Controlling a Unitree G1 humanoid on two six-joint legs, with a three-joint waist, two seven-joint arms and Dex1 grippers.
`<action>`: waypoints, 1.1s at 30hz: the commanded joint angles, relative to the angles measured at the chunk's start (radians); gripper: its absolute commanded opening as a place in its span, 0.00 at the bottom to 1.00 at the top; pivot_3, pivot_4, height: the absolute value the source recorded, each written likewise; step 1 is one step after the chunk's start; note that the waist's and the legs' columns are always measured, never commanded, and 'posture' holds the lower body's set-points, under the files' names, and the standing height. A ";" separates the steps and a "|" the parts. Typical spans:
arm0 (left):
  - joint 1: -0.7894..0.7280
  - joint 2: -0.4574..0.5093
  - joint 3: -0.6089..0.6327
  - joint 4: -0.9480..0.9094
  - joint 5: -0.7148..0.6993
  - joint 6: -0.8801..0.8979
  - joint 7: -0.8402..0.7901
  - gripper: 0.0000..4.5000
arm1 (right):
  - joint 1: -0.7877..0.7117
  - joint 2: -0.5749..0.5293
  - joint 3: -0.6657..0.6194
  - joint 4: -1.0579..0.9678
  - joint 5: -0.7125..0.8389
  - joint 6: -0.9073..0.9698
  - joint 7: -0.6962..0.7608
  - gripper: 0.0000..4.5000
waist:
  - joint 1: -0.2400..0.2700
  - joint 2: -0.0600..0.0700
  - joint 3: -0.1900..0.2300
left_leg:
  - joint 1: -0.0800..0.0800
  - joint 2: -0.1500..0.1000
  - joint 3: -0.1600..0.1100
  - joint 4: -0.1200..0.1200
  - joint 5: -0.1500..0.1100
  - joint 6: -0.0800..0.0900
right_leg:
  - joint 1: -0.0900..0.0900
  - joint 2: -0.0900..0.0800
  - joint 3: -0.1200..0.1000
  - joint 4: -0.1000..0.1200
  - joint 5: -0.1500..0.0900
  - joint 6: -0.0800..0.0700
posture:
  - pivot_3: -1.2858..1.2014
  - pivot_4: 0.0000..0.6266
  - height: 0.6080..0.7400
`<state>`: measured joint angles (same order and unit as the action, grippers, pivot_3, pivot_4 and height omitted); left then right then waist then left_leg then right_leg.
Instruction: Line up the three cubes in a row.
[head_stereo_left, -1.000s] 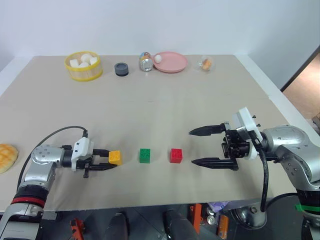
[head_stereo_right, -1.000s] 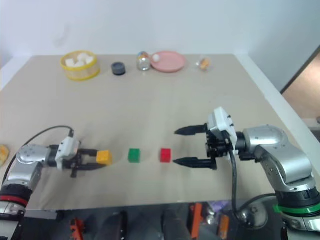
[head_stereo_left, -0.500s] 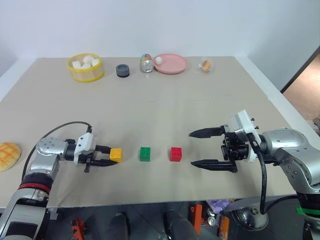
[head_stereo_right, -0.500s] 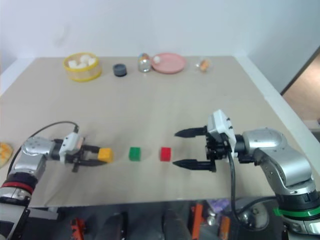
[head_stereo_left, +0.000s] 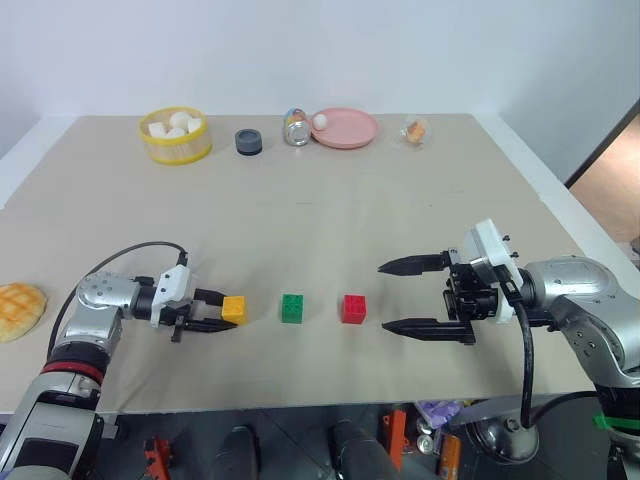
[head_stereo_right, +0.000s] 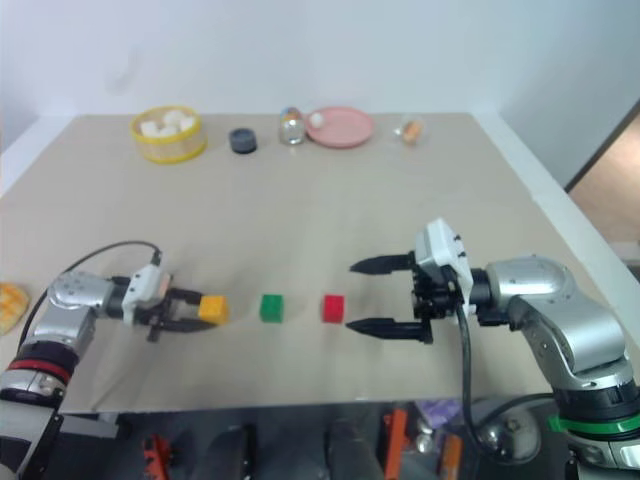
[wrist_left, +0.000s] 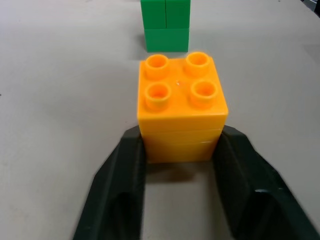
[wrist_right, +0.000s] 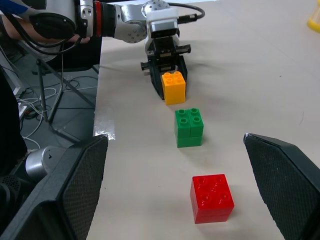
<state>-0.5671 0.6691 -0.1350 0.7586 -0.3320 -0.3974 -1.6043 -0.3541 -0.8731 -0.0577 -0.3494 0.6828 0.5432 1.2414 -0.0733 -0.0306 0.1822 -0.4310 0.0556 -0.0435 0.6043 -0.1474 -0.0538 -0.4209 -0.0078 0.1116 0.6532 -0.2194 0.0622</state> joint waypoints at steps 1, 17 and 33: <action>0.001 -0.010 0.016 0.017 0.027 -0.012 0.001 0.80 | -0.020 -0.005 -0.026 -0.003 0.008 -0.015 0.006 1.00 | 0.000 0.000 0.000 | 0.000 0.000 0.000 0.000 0.000 0.000 | 0.000 0.000 0.000 0.000 0.000 0.000 | 0.52 0.24 1.00; 0.102 0.082 0.066 -0.102 -0.001 0.022 -0.010 0.99 | -0.088 0.002 -0.006 0.072 -0.007 -0.038 0.040 1.00 | -0.007 0.000 0.000 | -0.002 0.001 0.000 -0.003 -0.002 0.000 | -0.003 0.001 0.000 0.000 -0.006 0.001 | 0.52 0.24 1.00; 0.290 0.155 0.386 -0.505 -0.248 0.496 0.343 0.99 | -0.153 0.015 -0.021 0.250 -0.062 -0.072 0.048 1.00 | -0.002 0.000 0.001 | -0.002 0.004 0.003 -0.002 -0.002 0.000 | -0.004 0.002 0.000 0.002 -0.005 -0.002 | 0.52 0.24 1.00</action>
<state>-0.3137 0.8129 0.1968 0.3793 -0.4947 -0.0094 -1.3013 -0.4917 -0.8434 -0.0427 -0.1247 0.6240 0.4847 1.2815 -0.0757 -0.0302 0.1827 -0.4336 0.0594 -0.0409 0.6021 -0.1494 -0.0544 -0.4247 -0.0059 0.1114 0.6547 -0.2249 0.0609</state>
